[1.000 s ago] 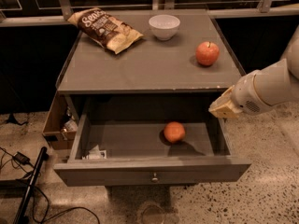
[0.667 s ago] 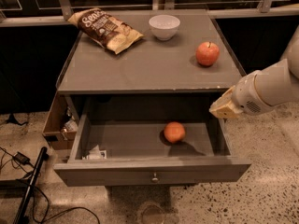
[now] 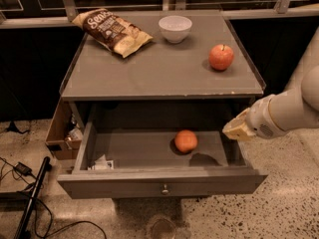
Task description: Pick orange from top drawer and place on counter
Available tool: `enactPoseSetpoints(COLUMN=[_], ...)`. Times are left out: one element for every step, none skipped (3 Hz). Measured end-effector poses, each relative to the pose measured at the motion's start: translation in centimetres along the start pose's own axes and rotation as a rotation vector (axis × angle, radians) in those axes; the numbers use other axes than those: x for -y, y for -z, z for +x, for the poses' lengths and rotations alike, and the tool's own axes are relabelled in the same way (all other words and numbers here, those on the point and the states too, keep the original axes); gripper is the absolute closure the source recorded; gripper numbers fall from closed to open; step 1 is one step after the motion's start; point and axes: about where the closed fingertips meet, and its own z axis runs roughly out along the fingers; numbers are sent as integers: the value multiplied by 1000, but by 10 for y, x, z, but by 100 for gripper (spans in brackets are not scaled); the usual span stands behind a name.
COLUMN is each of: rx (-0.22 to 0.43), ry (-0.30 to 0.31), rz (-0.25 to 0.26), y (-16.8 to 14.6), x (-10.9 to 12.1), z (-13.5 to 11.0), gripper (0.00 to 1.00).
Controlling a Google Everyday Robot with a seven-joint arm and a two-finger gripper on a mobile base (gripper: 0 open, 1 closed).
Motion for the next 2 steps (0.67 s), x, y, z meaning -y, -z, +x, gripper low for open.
enactPoseSetpoints(rx=[27,73], ry=[-33,-61], rz=[-26,-41], y=[-24,-46], x=[-8,-15], z=[9,11], gripper=[61,38])
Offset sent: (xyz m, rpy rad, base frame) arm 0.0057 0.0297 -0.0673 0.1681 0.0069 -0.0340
